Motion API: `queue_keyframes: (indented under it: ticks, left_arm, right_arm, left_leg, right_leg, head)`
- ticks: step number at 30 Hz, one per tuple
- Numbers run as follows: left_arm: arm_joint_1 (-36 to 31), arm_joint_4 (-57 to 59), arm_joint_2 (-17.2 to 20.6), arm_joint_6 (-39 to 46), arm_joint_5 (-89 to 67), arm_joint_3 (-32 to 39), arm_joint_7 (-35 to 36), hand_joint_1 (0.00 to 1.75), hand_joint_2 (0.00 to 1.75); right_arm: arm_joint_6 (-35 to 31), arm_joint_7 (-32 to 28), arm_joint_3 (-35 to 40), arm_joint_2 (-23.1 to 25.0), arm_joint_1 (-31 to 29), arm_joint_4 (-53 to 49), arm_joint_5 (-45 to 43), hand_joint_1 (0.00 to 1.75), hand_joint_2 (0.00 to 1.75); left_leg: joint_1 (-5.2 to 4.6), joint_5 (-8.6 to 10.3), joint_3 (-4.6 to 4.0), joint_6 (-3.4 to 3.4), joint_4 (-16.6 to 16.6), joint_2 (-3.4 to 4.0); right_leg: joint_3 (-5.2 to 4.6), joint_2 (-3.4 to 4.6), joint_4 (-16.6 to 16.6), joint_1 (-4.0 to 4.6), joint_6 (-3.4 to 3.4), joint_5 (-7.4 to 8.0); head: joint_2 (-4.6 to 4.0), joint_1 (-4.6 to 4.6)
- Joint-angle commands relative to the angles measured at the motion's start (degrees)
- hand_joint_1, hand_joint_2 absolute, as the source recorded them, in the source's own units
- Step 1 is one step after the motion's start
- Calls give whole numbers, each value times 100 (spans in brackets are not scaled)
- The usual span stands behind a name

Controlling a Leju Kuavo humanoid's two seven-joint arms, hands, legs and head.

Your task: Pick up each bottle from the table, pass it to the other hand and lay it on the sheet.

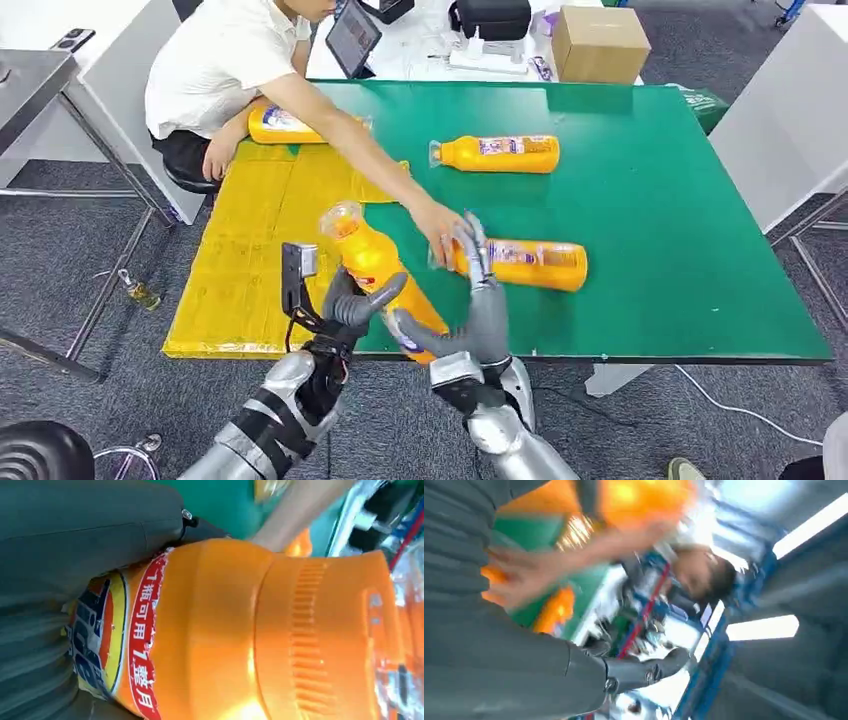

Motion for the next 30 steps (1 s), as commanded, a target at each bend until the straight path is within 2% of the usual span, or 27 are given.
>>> queue_keyframes:
  ticks: [1, 2, 3, 4, 7, 9, 11, 16, 19, 21, 27, 30]
  left_arm:
    - [-1238, 1855, 173, 772, -699, 104, -213, 175, 175]
    - [-1276, 1873, 154, 800, -739, 147, -189, 175, 175]
    - [-1345, 1914, 141, 898, -830, 167, -171, 175, 175]
    - [-1425, 1971, 165, 1093, -1043, 99, -221, 175, 175]
    - [-1679, 2305, 325, 1846, -2006, -368, -225, 175, 175]
    - [-2081, 2983, 528, 2687, -3454, -1105, 216, 175, 175]
    - [-2239, 3181, 639, 2806, -4000, -1337, 526, 175, 175]
    - [-2574, 3262, 730, 2655, -4971, -1703, 1193, 175, 175]
    - [-2840, 3309, 752, 2215, -6055, -2276, 1985, 175, 175]
    - [-2948, 3314, 720, 1836, -6458, -2471, 2276, 175, 175]
    - [-2948, 3314, 720, 1836, -6458, -2471, 2276, 175, 175]
    - [-2948, 3314, 720, 1836, -6458, -2471, 2276, 175, 175]
  right_arm:
    - [-33, 2, -969, 615, 526, -2665, 198, 0, 175]
    - [-33, 2, -1016, 656, 532, -2861, 244, 0, 175]
    - [-33, 2, -1101, 731, 563, -2996, 315, 0, 175]
    - [-33, 2, -1144, 749, 581, -2982, 304, 0, 0]
    - [-33, 2, -1108, 651, 540, -2693, 78, 0, 0]
    - [-33, 2, -1076, 599, 446, -2463, 10, 0, 0]
    - [-33, 2, -1010, 573, 413, -2368, -26, 0, 0]
    - [-33, 2, -1005, 509, 444, -2354, -61, 0, 0]
    - [-33, 2, -1004, 430, 434, -2296, -185, 0, 0]
    - [-33, 2, -984, 377, 428, -2263, -243, 0, 0]
    - [-33, 2, -984, 377, 428, -2263, -243, 0, 0]
    - [-33, 2, -984, 377, 428, -2263, -243, 0, 0]
  left_leg:
    - [4, -18, 24, 10, 17, -7]
    - [0, -10, 1, 5, 15, -6]
    - [3, -26, 32, 11, 21, -7]
    - [-1, -10, 15, 10, 13, -13]
    - [1, -6, 23, 11, 2, -3]
    - [5, -4, 32, 10, -3, -1]
    - [4, 0, 28, 8, -3, -5]
    - [7, -8, 41, 8, -2, 20]
    - [9, -4, 34, 6, 1, 4]
    - [10, -7, 37, 9, 3, 5]
    - [6, 2, 12, 6, 1, 7]
    - [7, -2, 25, 7, 1, 2]
  right_leg:
    - [27, -23, 21, 11, -31, -24]
    - [2, -15, 22, 4, -19, -16]
    - [35, -24, 27, 13, -37, -34]
    - [21, -24, 20, 5, -22, -22]
    - [30, -10, 3, 6, -16, -11]
    - [39, -10, -4, 10, -19, -7]
    - [34, -12, -1, 9, -19, -6]
    - [39, 8, -1, 13, -25, -5]
    - [37, -8, 1, 14, -22, -9]
    - [41, -7, 1, 16, -23, -11]
    - [20, 2, 1, 8, -11, -2]
    - [33, -6, 1, 12, -19, -8]
  head:
    - [0, 0]
    - [0, -2]
    - [0, 0]
    - [0, 0]
    - [0, 0]
    - [0, 2]
    - [0, 4]
    - [0, 0]
    - [0, 0]
    - [0, 0]
    - [0, 2]
    - [0, 2]
